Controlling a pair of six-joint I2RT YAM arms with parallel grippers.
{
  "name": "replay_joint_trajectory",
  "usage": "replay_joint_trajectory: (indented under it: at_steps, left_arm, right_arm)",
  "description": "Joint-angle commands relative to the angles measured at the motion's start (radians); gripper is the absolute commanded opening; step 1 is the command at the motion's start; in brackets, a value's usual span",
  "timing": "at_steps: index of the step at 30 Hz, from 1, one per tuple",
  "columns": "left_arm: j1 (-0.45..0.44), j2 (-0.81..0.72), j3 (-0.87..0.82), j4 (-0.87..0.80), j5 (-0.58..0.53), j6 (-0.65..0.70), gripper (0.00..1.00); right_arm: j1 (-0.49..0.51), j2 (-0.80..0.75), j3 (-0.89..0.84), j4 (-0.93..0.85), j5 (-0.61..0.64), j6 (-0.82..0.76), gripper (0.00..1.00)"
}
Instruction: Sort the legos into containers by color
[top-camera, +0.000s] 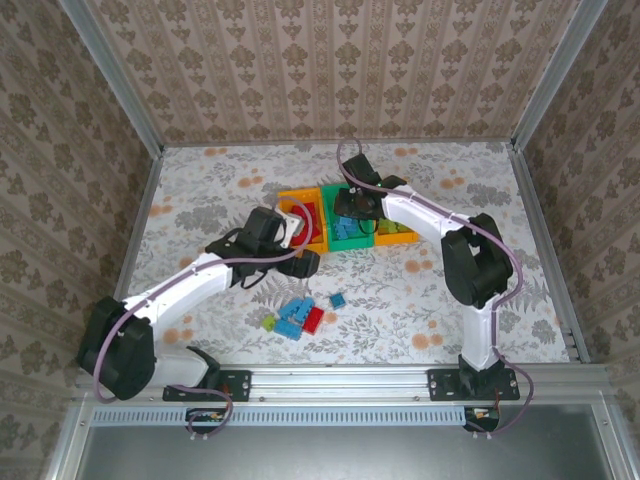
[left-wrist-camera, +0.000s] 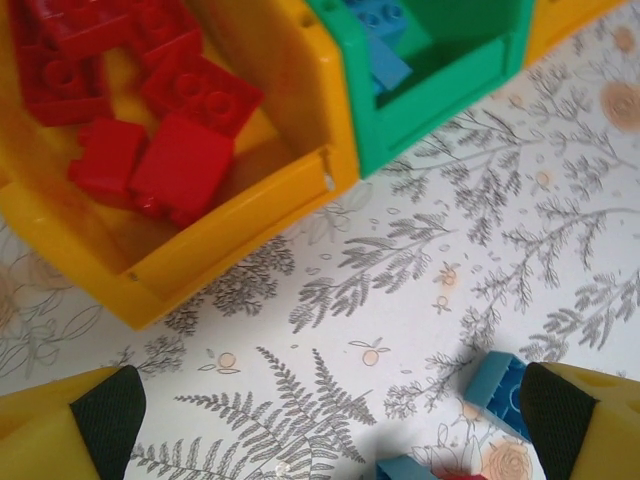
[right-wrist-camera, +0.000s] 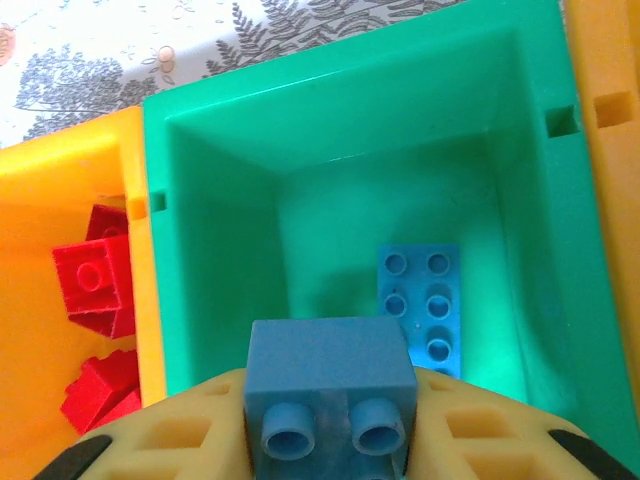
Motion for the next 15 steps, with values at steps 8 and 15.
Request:
replay_joint_trajectory:
  at_steps: [8, 15]
  left_arm:
    - [-0.134, 0.06, 0.031, -0.039, 0.064, 0.213, 0.96]
    - [-0.246, 0.151, 0.084, -0.06, 0.075, 0.284, 0.93]
  right_arm:
    - [-0.006, 0.032, 0.049, -0.057, 0.025, 0.003, 0.51]
    - [-0.006, -0.04, -0.011, -0.003, -0.007, 0.018, 0.78]
